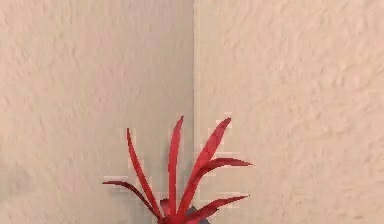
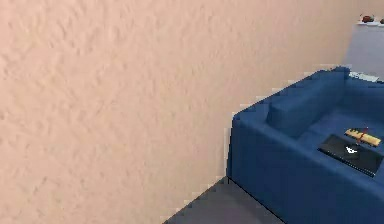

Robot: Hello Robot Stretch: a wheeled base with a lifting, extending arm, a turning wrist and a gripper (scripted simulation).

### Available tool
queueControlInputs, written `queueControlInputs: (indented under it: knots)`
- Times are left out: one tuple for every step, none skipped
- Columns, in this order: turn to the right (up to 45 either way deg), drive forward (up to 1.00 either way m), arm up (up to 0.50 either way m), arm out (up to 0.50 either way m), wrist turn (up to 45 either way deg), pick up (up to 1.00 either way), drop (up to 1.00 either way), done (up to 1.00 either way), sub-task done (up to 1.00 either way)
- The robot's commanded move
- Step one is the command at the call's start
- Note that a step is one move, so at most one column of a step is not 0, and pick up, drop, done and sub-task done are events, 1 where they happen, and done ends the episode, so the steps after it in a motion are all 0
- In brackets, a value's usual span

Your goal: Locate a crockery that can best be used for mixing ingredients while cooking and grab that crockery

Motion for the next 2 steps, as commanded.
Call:
queueControlInputs:
  knots:
    - [45.0, 0.00, 0.00, 0.00, 0.0, 0.00, 0.00, 0.00, 0.00]
    - [45.0, 0.00, 0.00, 0.00, 0.0, 0.00, 0.00, 0.00, 0.00]
